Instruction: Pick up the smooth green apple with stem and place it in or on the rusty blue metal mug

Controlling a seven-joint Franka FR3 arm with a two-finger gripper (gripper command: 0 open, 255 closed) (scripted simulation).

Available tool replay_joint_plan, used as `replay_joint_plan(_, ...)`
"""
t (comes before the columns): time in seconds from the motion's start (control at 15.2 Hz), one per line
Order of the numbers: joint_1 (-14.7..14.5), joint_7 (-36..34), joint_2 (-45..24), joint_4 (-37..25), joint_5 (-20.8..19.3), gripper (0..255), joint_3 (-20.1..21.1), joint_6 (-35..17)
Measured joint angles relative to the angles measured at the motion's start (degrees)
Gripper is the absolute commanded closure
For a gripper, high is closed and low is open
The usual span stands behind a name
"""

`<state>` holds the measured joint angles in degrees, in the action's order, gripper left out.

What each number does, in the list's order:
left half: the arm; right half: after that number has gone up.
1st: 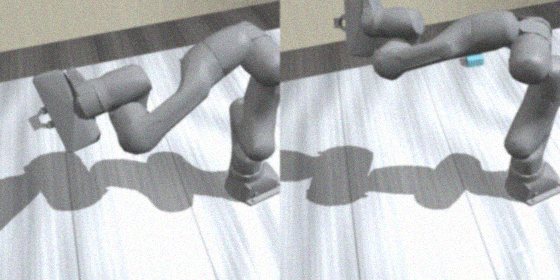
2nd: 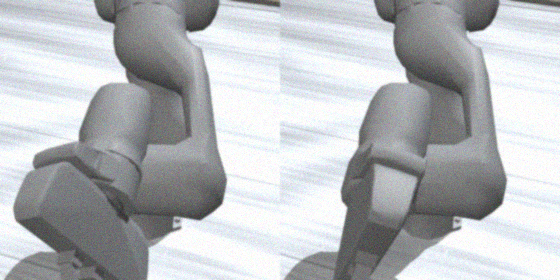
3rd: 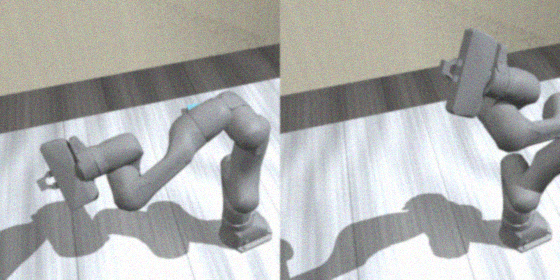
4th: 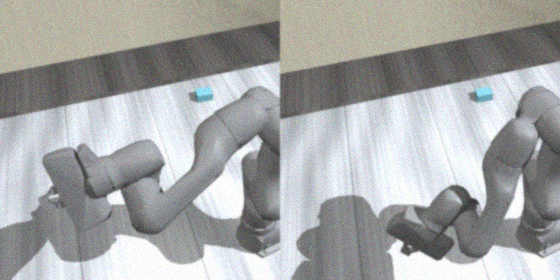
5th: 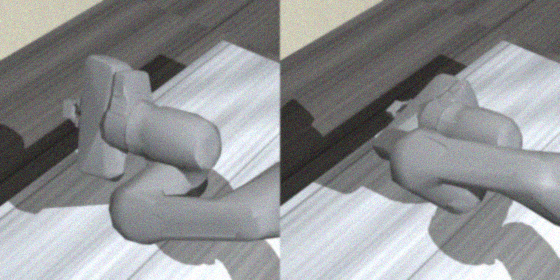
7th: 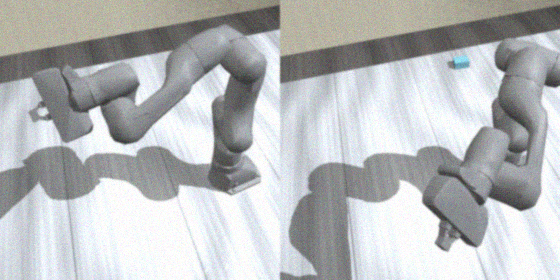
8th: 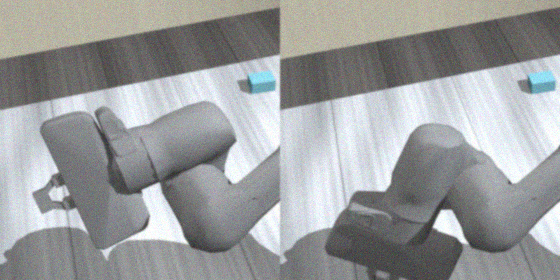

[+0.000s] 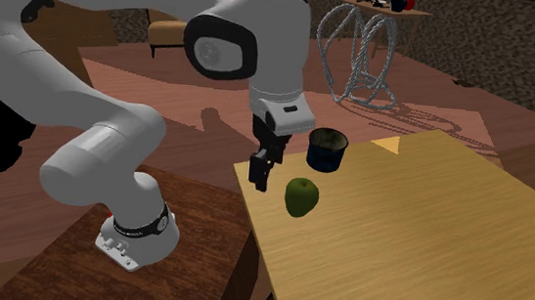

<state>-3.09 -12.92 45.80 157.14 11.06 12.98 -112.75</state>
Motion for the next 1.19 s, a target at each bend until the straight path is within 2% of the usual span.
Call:
replay_joint_plan(0.4,-1.4,-7.2,-7.9,1.9,6.4,0,6.1,-16.6)
replay_joint_plan(0.86,-1.7,-7.9,-13.3,4.1,8.0,0,8.1,-24.9)
replay_joint_plan(1.19,-1.6,-7.9,-14.4,4.4,8.1,0,8.4,-26.4)
